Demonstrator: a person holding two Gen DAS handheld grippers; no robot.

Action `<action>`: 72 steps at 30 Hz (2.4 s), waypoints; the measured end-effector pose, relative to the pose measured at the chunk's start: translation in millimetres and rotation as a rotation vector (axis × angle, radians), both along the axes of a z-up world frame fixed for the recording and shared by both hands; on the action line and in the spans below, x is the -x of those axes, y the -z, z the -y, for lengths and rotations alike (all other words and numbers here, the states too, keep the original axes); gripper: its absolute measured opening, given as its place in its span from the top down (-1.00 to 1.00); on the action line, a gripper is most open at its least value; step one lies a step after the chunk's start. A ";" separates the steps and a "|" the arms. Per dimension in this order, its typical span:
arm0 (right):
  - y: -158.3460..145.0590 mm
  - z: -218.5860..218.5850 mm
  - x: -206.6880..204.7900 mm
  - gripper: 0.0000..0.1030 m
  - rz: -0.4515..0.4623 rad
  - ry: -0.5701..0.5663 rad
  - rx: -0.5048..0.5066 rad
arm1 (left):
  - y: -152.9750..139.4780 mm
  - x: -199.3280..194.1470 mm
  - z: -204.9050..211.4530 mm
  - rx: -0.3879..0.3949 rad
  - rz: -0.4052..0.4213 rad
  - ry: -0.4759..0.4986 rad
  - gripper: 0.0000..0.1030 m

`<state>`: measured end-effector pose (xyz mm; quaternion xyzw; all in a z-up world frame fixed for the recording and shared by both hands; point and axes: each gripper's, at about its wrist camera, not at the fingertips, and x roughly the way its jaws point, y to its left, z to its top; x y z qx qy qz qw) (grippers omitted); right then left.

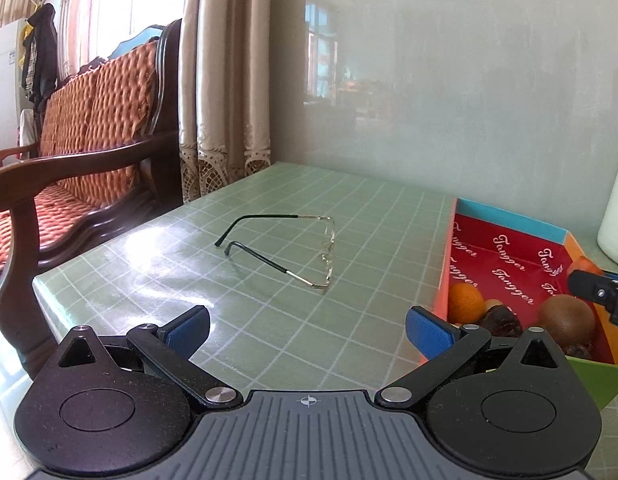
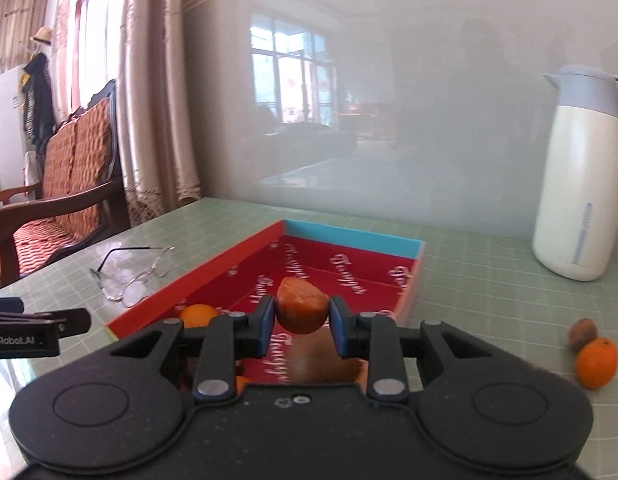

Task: Organize fruits
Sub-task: 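Carry the carrot slice into the red box and open the right gripper, then move the left gripper to the tangerine and close on it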

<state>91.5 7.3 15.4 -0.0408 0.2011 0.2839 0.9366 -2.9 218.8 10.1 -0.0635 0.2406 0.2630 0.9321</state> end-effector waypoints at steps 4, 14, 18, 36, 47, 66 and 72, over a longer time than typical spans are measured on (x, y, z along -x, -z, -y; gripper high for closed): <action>3.3 -8.6 0.8 0.46 -0.004 -0.014 0.009 | 0.0 3.8 -5.4 0.004 -0.003 -0.010 -1.00; 7.2 -16.0 4.6 0.45 -0.001 -0.031 0.024 | 0.6 6.7 -11.2 0.013 0.000 -0.018 -1.00; 6.3 -13.4 5.4 0.29 0.006 -0.019 0.012 | 0.5 5.6 -9.0 0.010 -0.001 -0.012 -1.00; -2.4 45.9 -2.4 0.27 0.031 0.097 0.029 | -4.7 -9.0 16.7 0.009 0.014 0.039 -1.00; -14.4 131.6 -9.8 0.24 0.013 0.258 -0.025 | -13.7 -24.5 67.6 -0.012 0.033 0.125 -1.00; -14.2 276.3 -4.8 0.21 0.003 0.553 -0.040 | -16.6 -66.5 190.7 -0.023 0.056 0.381 -1.00; -9.1 305.6 0.5 0.18 0.009 0.617 -0.031 | -9.1 -82.7 227.8 0.007 0.040 0.465 -1.00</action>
